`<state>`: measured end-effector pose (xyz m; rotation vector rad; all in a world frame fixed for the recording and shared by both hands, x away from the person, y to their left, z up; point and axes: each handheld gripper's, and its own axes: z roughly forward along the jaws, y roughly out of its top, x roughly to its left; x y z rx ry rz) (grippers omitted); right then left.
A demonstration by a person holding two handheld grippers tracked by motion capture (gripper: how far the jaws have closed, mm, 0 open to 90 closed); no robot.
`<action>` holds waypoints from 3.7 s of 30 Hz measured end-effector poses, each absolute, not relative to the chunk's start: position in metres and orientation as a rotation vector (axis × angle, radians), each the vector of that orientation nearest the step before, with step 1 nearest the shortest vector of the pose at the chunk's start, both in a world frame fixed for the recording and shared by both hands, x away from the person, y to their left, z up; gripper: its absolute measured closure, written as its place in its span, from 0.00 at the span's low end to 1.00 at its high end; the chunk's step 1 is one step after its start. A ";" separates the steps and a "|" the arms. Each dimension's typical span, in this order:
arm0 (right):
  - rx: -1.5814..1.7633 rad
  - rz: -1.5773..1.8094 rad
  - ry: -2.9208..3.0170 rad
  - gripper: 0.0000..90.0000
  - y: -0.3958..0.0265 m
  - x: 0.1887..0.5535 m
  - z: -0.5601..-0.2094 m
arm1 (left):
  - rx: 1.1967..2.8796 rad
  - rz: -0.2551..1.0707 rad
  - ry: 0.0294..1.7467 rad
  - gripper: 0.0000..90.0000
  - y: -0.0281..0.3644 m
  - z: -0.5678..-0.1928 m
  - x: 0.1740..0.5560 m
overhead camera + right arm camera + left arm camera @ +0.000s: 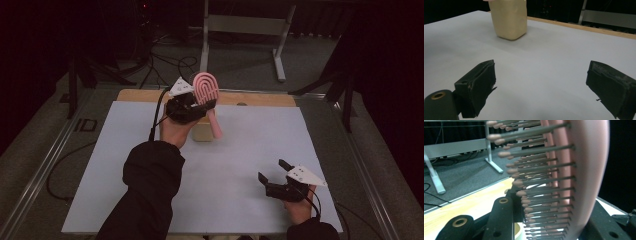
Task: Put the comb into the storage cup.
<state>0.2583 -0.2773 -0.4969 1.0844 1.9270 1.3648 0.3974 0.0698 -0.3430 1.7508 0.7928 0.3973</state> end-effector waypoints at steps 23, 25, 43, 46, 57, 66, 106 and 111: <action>1.086 1.375 1.926 0.09 -0.277 0.259 -0.497 | 1.748 0.466 0.824 0.71 0.069 -0.335 0.409; 1.085 1.373 1.926 0.09 -0.277 0.259 -0.497 | 1.747 0.471 0.828 0.71 0.069 -0.334 0.410; 1.086 1.377 1.926 0.09 -0.278 0.259 -0.497 | 1.735 0.518 0.857 0.71 0.069 -0.332 0.420; 1.090 1.378 1.923 0.09 -0.278 0.259 -0.497 | 1.732 0.524 0.863 0.71 0.070 -0.333 0.421; 1.088 1.376 1.922 0.09 -0.279 0.259 -0.497 | 1.712 0.539 0.896 0.71 0.075 -0.335 0.428; 1.090 1.371 1.923 0.10 -0.278 0.259 -0.497 | 1.697 0.554 0.922 0.71 0.078 -0.336 0.432; 1.099 1.384 1.910 0.09 -0.280 0.260 -0.496 | 1.709 0.622 1.012 0.71 0.072 -0.357 0.451; 1.100 1.384 1.909 0.10 -0.281 0.260 -0.496 | 1.712 0.629 1.015 0.71 0.070 -0.360 0.453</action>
